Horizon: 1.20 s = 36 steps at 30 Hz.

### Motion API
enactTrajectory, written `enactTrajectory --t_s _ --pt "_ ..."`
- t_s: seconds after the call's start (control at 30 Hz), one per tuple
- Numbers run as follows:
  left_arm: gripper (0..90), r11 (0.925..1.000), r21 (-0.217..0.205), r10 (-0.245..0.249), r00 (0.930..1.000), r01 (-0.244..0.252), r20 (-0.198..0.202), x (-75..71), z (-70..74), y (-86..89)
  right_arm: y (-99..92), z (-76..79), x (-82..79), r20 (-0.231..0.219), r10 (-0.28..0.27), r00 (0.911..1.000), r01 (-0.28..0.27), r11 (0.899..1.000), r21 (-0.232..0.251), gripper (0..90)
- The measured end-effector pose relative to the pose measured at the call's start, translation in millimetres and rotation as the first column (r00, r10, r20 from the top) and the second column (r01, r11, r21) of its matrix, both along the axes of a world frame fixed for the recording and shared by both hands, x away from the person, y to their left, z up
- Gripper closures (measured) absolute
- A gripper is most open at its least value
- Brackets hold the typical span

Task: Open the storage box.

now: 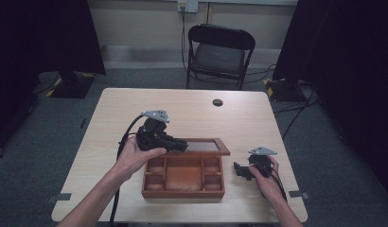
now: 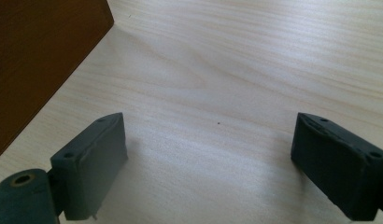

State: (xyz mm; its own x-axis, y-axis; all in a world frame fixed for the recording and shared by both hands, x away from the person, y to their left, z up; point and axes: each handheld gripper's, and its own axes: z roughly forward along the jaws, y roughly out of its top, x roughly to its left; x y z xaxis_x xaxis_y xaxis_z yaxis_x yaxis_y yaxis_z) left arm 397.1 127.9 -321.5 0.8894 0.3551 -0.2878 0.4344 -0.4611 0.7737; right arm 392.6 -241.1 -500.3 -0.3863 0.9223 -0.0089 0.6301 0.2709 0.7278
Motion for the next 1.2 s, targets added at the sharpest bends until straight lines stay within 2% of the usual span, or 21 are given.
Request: enactTrajectory --t_s 0.9,1.2 --pt "81.9 0.9999 -0.011 0.004 0.9999 -0.004 0.011 8.1 6.6 1.0 -0.1 -0.1 0.1 0.002 0.001 1.0 -0.001 1.0 -0.001 10.0" --pt "82.1 0.9995 -0.032 0.01 0.9998 -0.009 0.015 12.8 8.6 2.5 -0.1 -0.1 0.1 0.002 0.001 1.0 -0.001 1.0 -0.001 10.0"
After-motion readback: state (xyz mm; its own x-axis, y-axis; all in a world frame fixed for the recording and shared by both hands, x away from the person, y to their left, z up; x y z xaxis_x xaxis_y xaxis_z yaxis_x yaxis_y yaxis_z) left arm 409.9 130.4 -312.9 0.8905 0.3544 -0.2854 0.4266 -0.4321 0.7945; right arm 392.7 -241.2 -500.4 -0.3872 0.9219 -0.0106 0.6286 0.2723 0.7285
